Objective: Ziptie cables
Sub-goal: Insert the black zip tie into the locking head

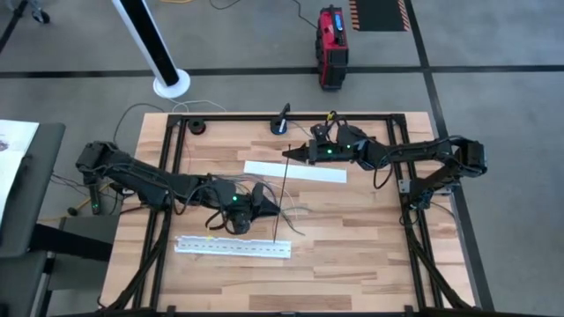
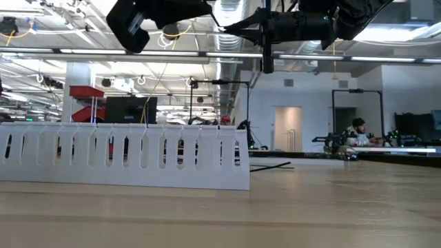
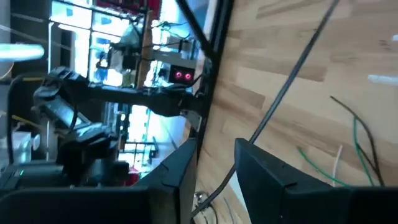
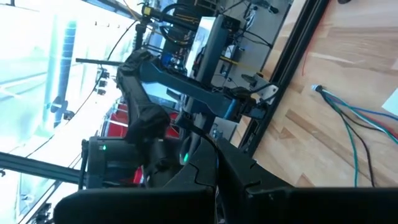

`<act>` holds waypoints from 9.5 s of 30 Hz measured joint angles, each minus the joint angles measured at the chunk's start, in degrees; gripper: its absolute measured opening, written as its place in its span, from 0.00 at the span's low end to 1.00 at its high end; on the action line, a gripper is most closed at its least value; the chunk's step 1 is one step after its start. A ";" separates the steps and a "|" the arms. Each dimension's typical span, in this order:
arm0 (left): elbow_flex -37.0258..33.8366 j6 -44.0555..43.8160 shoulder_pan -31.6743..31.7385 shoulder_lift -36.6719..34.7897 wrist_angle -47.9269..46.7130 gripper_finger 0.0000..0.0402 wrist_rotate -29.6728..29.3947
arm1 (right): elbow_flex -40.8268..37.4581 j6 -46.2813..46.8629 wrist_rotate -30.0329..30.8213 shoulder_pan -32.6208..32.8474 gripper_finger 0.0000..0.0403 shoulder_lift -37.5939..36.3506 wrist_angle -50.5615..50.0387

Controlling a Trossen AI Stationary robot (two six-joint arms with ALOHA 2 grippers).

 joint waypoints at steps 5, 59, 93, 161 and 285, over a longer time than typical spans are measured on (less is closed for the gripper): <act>0.00 -0.17 0.00 0.00 -1.40 0.25 1.50 | 0.00 0.00 0.04 0.00 0.00 0.00 -0.04; 2.40 -37.37 0.59 -0.97 -0.79 0.00 -0.88 | 0.00 -4.78 3.28 0.02 0.00 0.00 -2.53; 2.32 -119.76 26.71 -1.88 13.60 0.00 29.82 | 13.88 -50.61 11.76 -5.80 0.00 0.00 -18.36; 2.32 -134.10 28.24 -1.88 19.96 0.00 36.01 | 16.41 -38.99 -1.15 -1.14 0.00 -0.02 -14.80; 8.17 -124.75 25.00 -1.09 13.89 0.00 32.30 | 16.41 -38.53 -6.86 -1.38 0.00 -0.02 -9.49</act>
